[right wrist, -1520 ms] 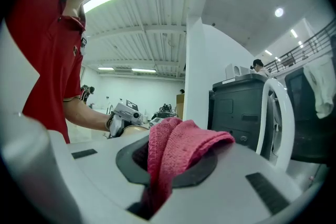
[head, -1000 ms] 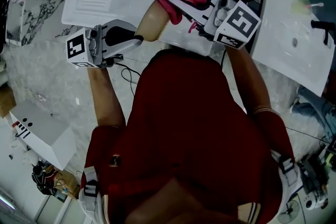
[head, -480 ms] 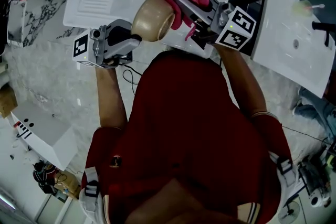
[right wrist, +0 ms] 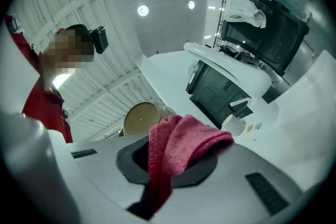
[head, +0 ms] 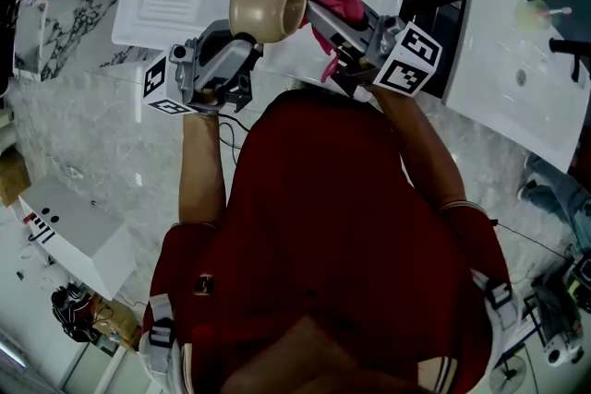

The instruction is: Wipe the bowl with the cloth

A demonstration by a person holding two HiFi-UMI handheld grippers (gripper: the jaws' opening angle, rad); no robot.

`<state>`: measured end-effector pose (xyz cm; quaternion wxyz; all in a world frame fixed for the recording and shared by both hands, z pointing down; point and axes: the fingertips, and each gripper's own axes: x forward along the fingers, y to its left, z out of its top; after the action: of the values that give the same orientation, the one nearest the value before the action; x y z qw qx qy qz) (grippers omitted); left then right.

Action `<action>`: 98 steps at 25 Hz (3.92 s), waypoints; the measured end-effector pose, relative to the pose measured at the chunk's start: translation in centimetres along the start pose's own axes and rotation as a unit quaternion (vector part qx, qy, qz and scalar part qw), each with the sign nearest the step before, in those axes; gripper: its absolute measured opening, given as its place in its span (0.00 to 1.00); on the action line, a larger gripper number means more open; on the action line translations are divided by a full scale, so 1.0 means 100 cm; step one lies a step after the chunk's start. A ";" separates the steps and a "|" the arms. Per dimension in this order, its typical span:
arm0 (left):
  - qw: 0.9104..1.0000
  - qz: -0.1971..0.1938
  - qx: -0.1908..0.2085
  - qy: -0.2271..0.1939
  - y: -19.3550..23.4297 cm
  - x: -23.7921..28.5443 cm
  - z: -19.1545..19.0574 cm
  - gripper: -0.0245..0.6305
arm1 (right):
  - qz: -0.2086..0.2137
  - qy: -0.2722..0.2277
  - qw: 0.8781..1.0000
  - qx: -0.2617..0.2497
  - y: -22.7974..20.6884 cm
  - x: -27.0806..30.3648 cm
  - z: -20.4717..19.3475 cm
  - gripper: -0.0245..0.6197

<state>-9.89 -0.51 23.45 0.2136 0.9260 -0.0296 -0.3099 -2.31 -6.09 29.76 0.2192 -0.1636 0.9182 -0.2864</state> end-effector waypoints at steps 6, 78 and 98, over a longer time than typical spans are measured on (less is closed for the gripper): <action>0.998 0.040 0.000 -0.042 0.018 0.007 0.001 0.07 | -0.009 -0.005 1.000 0.017 -0.009 -0.004 -0.002 0.08; 0.977 0.015 0.030 0.211 -0.009 -0.034 -0.037 0.08 | -0.031 0.087 0.965 -0.244 0.031 0.026 0.015 0.08; 0.990 -0.028 0.018 0.139 -0.018 -0.023 -0.018 0.08 | -0.009 0.047 0.998 -0.047 -0.002 0.013 0.005 0.08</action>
<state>-10.82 2.26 25.33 0.1902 0.9642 0.0211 -0.1836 -3.18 -7.05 29.15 0.1655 -0.1683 0.9384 -0.2523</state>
